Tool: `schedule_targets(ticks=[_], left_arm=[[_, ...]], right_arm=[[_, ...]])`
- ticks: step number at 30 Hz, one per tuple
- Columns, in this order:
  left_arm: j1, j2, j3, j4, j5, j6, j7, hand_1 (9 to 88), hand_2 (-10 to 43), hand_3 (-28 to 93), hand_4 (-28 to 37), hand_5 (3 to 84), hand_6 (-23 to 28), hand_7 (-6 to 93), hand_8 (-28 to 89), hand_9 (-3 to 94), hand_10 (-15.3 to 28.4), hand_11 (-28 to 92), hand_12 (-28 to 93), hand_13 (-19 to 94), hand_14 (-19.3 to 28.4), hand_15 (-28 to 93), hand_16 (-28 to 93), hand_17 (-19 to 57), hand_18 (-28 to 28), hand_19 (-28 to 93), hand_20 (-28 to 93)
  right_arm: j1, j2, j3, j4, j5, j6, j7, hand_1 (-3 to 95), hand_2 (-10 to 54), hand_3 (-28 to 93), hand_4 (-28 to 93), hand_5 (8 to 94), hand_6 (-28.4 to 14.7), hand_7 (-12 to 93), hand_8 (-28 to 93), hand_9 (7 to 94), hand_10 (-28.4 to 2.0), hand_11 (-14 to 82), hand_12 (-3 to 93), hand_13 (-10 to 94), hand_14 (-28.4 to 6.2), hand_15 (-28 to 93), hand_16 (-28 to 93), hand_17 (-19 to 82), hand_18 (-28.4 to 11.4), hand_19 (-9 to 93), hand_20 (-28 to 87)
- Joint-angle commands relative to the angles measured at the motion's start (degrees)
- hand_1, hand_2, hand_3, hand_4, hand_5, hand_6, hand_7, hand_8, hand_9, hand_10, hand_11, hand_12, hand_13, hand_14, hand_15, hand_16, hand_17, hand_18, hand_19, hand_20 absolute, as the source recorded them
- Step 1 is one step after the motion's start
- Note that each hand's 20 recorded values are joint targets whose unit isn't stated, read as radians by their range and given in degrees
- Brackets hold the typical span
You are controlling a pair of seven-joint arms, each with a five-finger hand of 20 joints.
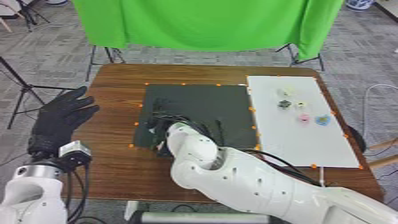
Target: Arrange flowers
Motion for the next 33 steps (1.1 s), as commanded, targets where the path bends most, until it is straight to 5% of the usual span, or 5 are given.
schedule_targets(ticks=[1,19,27,28,33], left_arm=[[-0.6,0.18,-0.04,0.45,0.38,-1.19,-1.17,25.6,5.2,83,-18.7,42.6,11.8,15.6,-10,39.4,20.2,28,9,30,27.3,53,-11,-6.1,23.9,63,-6],[0.7,-0.28,-0.55,0.0,0.45,-1.52,-1.82,25.5,5.2,83,-18.8,42.7,11.8,15.7,-10,39.4,20.3,28,9,30,27.3,53,-11,-6.1,23.9,63,-6],[7.5,-0.52,-2.2,-1.69,-2.48,2.52,6.93,25.6,5.3,83,-18.7,42.7,11.8,15.7,-10,39.4,20.4,28,9,30,27.3,53,-11,-6.1,23.8,63,-6],[7.9,-1.21,-2.53,-1.88,-2.05,2.39,5.86,25.5,5.3,83,-18.7,42.7,11.8,15.7,-10,39.4,20.4,28,9,30,27.3,53,-11,-6.1,23.8,63,-6],[13.5,-3.02,-4.27,-3.41,-2.73,3.5,7.9,25.5,5.3,83,-18.7,42.7,11.8,15.9,-10,39.4,20.3,28,9,30,27.3,53,-11,-6.1,23.9,63,-6]], right_arm=[[-1.8,-1.2,2.1,-0.1,-0.6,-2.0,1.1,38.8,-9.4,80,-28,73.2,-0.3,26,-3,72.5,-13.6,55.1,19.7,67,-11.5,84,16,26,-25.3,92,36],[-3.5,-1.9,4.0,-0.6,-0.5,-1.2,2.1,28.4,-9.5,80,-28,62.2,-2.7,25,-17,65.4,-14.7,55.7,17.1,62,-12.1,86,13,24,-24.9,92,37],[4.5,1.9,-2.8,-1.1,2.4,2.9,0.5,26.5,-9.5,81,-28,61.5,-2.9,25,-17,64.5,-15.8,55.0,16.5,62,-12.6,86,12,23,-25.0,91,37],[3.3,2.4,-1.6,-1.7,2.1,1.8,0.4,26.4,-9.5,81,-28,61.5,-3.0,25,-17,64.5,-15.9,54.9,16.4,62,-12.8,86,12,23,-25.0,91,37],[2.7,5.5,0.7,-4.6,-0.1,-1.0,-3.0,23.9,-6.1,83,-28,61.0,-3.3,24,-17,63.6,-16.8,53.0,15.7,60,-13.6,85,12,22,-25.0,90,37]])
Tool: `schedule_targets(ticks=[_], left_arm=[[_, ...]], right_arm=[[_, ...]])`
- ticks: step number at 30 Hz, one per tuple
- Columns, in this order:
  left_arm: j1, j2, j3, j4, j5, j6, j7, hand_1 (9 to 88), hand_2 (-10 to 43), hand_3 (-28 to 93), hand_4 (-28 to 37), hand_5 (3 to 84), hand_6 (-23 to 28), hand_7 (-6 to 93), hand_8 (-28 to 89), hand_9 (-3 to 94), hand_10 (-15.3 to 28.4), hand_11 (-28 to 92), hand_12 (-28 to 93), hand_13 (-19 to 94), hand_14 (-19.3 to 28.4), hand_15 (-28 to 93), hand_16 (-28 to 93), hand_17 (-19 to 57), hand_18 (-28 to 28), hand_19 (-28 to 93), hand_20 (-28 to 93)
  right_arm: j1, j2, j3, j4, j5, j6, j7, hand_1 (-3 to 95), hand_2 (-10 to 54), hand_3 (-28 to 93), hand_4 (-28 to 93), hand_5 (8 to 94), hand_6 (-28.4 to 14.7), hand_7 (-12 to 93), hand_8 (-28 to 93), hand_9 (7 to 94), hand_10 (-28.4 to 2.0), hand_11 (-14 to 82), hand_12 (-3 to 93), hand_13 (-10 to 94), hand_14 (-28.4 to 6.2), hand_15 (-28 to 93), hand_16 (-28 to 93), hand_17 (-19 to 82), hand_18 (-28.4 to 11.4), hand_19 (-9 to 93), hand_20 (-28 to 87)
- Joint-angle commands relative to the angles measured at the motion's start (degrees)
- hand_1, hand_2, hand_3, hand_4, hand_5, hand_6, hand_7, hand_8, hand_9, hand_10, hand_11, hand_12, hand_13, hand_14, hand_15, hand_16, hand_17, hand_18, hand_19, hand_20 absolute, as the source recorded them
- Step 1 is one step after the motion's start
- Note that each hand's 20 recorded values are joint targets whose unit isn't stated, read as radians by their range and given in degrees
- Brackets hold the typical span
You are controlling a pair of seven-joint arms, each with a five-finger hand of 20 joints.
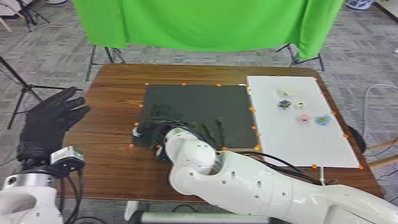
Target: Arrange flowers
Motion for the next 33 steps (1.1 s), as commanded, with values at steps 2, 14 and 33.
schedule_targets(ticks=[2,14,33], left_arm=[[9.2,-3.54,-2.67,-2.38,-1.04,2.38,0.45,25.5,5.3,83,-18.7,42.7,11.8,15.8,-10,39.5,20.3,28,9,30,27.3,53,-11,-6.1,23.9,63,-6],[11.6,-4.29,-2.32,-3.5,-1.15,3.23,1.85,25.5,5.3,83,-18.7,42.7,11.9,15.7,-10,39.5,20.3,28,9,30,27.3,53,-11,-6.1,23.9,63,-6],[10.3,-4.22,0.16,-3.5,-0.55,2.73,0.62,25.6,5.2,83,-18.7,42.7,11.8,15.6,-10,39.5,20.3,28,10,31,27.2,53,-11,-6.1,23.9,63,-6]], right_arm=[[-0.2,6.1,6.2,-5.4,-3.0,-3.8,-5.3,23.2,-4.7,84,-28,60.7,-3.5,24,-17,62.9,-17.2,51.1,15.3,59,-14.0,84,11,22,-24.9,89,37],[-14.9,17.4,28.6,-17.9,-6.6,-18.2,-13.0,21.2,-2.3,86,-28,53.7,-4.3,22,-16,56.2,-19.5,39.0,13.3,53,-15.9,80,9,18,-24.5,84,37],[-29.0,41.7,46.4,-17.6,-3.6,-10.5,-5.0,24.0,-3.7,89,-28,49.3,-3.8,22,-16,50.4,-17.6,25.9,12.6,52,-14.9,78,8,19,-24.2,84,37]])
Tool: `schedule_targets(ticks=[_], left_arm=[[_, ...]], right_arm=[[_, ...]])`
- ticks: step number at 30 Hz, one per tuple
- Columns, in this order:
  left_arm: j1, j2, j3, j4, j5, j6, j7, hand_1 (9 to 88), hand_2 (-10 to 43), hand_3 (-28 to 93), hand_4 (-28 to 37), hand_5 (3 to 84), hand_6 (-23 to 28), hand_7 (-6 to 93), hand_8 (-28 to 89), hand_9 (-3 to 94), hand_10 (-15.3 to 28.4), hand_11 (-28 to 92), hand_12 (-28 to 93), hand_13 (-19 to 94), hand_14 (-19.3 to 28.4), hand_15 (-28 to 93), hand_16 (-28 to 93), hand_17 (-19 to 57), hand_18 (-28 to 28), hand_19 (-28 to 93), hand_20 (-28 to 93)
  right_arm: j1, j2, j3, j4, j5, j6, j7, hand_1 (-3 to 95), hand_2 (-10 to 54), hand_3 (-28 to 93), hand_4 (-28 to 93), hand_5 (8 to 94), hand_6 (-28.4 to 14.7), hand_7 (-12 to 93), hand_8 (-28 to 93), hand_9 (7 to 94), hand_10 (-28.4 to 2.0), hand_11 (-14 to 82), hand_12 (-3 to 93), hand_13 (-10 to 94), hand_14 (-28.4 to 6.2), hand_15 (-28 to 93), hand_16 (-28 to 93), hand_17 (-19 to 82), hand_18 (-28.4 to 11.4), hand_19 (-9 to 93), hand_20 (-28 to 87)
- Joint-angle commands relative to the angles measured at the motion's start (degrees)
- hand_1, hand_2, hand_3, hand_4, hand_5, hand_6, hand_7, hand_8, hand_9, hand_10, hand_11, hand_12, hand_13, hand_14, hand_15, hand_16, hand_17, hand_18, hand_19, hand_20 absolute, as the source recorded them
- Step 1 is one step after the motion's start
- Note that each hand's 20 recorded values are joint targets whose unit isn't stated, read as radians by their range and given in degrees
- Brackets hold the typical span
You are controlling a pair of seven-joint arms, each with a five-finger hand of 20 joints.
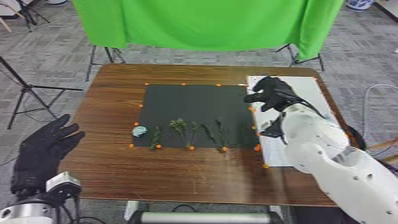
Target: Arrange flowers
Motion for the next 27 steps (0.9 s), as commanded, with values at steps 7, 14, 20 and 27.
schedule_targets(ticks=[7,14,20,27], left_arm=[[-0.6,-0.19,1.23,-0.1,0.3,-0.15,-0.63,25.6,5.2,83,-18.7,42.7,11.8,15.8,-10,39.5,20.3,28,10,30,27.3,53,-11,-6.1,23.9,63,-6],[-0.8,-0.15,1.45,0.05,0.29,-0.27,-0.65,25.6,5.1,83,-18.6,42.7,11.8,15.7,-10,39.5,20.2,28,9,30,27.3,53,-11,-6.1,23.9,63,-6],[-1.8,0.05,1.79,0.38,0.52,-0.88,-0.88,25.6,5.2,83,-18.6,42.7,11.8,15.7,-10,39.5,20.3,28,9,31,27.3,53,-11,-6.1,23.9,63,-6],[-1.6,-0.21,1.69,0.37,0.48,-0.91,-1.07,25.6,5.2,83,-18.7,42.7,11.8,15.6,-10,39.5,20.3,28,9,31,27.2,53,-11,-6.1,23.9,63,-6]], right_arm=[[-6.6,12.7,7.0,3.9,0.3,1.7,4.8,24.9,-4.1,89,-28,48.8,-3.7,22,-16,49.4,-17.2,24.0,12.7,54,-14.1,79,8,20,-23.7,86,38],[-5.1,11.4,4.9,6.2,1.4,-0.6,6.3,25.4,-4.4,90,-28,48.6,-3.6,22,-16,49.3,-17.2,23.1,13.0,55,-13.4,80,8,21,-23.7,87,37],[-4.4,11.4,2.6,7.3,1.9,-0.7,7.5,26.0,-4.5,90,-28,49.0,-3.3,22,-16,49.6,-17.3,22.7,13.0,57,-12.5,81,8,22,-23.5,89,37],[-2.5,11.4,0.0,9.0,2.8,-0.6,9.2,27.4,-5.0,90,-28,49.5,-2.9,23,-16,51.0,-16.7,23.1,13.2,57,-12.3,81,7,23,-23.6,90,36]])
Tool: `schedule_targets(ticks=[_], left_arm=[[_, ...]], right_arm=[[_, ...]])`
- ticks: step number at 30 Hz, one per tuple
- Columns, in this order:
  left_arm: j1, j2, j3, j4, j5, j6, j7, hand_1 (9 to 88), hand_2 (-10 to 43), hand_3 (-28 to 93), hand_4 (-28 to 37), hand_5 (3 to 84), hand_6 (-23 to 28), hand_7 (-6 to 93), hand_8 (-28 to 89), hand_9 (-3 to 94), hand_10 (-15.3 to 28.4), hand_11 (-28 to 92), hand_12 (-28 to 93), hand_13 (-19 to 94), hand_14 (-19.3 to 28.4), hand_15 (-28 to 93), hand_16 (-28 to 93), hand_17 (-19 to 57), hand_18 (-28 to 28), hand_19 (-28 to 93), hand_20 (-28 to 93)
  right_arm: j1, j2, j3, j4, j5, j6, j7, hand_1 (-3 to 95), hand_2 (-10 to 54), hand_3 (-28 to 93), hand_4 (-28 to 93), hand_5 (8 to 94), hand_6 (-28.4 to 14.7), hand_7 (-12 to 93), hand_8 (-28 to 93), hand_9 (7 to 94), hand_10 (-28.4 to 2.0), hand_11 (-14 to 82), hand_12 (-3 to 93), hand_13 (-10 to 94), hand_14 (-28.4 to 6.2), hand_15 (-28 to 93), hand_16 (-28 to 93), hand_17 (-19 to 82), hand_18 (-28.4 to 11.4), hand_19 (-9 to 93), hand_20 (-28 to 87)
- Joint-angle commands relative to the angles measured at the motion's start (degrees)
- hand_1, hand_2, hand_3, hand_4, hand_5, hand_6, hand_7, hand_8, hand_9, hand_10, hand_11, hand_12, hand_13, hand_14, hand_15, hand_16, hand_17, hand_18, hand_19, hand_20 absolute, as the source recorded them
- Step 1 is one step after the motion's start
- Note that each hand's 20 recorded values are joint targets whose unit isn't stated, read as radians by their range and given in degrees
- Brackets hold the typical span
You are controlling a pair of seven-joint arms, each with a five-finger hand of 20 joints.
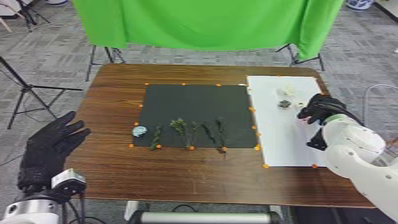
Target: Arrange flowers
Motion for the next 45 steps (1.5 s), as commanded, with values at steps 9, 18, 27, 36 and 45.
schedule_targets(ticks=[9,18,27,36,45], left_arm=[[-0.2,-0.13,0.2,0.48,0.4,-1.15,-0.96,25.6,5.2,83,-18.6,42.6,11.8,15.7,-10,39.5,20.3,28,9,31,27.3,53,-11,-6.1,23.9,63,-6],[-0.2,-0.13,0.18,0.42,0.5,-1.11,-1.19,25.5,5.2,83,-18.6,42.6,11.8,15.7,-10,39.5,20.2,28,9,31,27.3,53,-11,-6.1,23.9,63,-6],[1.0,-0.6,-1.2,0.08,0.32,-1.36,-0.85,25.5,5.0,83,-18.6,42.6,11.8,15.7,-10,39.5,20.3,28,9,30,27.3,53,-11,-6.1,23.9,63,-6],[2.1,-1.51,-3.46,-0.45,0.52,-2.43,-1.77,25.4,4.8,83,-18.5,42.6,11.8,15.6,-10,39.4,20.4,28,9,30,27.3,53,-11,-6.1,23.8,63,-6],[3.0,-2.14,-5.01,-0.8,0.61,-3.44,-2.39,25.4,4.5,83,-18.6,42.4,11.7,15.2,-10,39.3,20.3,28,10,30,27.4,53,-11,-6.2,23.9,63,-6]], right_arm=[[2.9,0.6,-6.9,2.9,0.1,1.9,3.4,31.2,-6.8,90,-28,53.9,-1.4,25,-17,56.6,-14.1,25.0,13.3,59,-11.8,81,8,23,-23.7,90,35],[8.0,3.0,-16.8,4.2,-6.5,12.6,3.5,49.0,-8.7,79,-28,74.9,2.8,31,-5,84.3,-8.1,19.2,27.6,71,-6.8,79,14,31,-22.4,93,35],[10.2,1.2,-16.7,2.5,-8.9,14.7,2.1,52.3,-9.5,80,-28,81.5,1.3,27,-1,89.4,-7.8,26.3,32.8,75,-6.2,79,16,34,-23.3,93,39],[9.7,-3.9,-10.0,-1.7,-6.3,9.4,-4.7,52.5,-9.5,80,-28,82.6,0.8,26,0,89.8,-8.0,26.4,33.1,76,-6.4,79,16,34,-23.6,93,40],[11.3,-14.8,-4.7,-2.6,-4.9,-4.1,-21.8,52.4,-9.5,81,-28,82.6,0.5,25,1,89.5,-7.8,26.2,34.1,75,-6.4,79,17,31,-23.1,93,40]])
